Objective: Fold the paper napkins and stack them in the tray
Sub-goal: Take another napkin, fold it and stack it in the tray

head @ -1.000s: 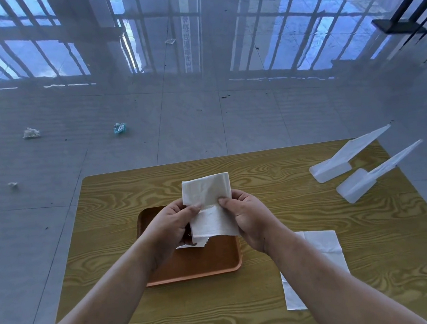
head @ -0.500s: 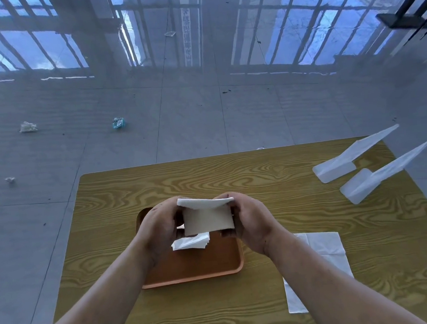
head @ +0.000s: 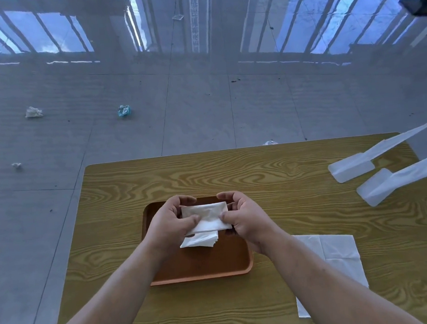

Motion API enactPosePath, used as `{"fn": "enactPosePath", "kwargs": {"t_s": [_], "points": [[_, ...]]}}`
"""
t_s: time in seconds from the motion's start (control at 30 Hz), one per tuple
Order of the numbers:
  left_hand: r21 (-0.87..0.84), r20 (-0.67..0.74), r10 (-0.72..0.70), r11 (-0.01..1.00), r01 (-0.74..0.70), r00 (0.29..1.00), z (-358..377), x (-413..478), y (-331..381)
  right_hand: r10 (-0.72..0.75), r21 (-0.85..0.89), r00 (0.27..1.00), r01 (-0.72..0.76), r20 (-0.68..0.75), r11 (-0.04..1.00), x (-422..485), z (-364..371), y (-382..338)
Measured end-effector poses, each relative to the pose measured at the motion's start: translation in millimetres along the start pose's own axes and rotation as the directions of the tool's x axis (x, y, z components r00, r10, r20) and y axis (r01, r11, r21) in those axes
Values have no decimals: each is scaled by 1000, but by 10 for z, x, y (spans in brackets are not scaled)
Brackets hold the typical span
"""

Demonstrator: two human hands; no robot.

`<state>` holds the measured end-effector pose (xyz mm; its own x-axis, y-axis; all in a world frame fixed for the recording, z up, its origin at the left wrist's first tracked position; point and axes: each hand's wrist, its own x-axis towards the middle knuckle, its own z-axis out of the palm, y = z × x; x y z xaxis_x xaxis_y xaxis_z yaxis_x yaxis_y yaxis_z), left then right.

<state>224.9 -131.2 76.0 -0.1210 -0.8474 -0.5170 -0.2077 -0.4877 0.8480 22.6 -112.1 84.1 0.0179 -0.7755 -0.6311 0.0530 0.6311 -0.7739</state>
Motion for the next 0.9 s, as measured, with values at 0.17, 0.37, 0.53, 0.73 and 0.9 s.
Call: {"fn": "enactPosePath", "kwargs": {"t_s": [0.17,0.37,0.53,0.73,0.9], "points": [[644,-134,-14,758,97,991,-76,58,-336,33,-575,990,-108,-139,811,155,71,354],[820,6,45,571,-31,999,189,76,-440,18,-672,970,-180,-240,718,-80,-413,651],[829,226,76,508,-233,971,1005,94,-334,-55,-692,954,-174,-296,701,-533,-1034,1015],[804,470,64,382,-456,881,2166,177,-261,-114,-724,932,-186,-343,664,-1050,-1796,1560],[735,653,99,157,-659,751,2849,272,-289,-131,-786,948,-158,-291,598,-1329,-2270,1922]]}}
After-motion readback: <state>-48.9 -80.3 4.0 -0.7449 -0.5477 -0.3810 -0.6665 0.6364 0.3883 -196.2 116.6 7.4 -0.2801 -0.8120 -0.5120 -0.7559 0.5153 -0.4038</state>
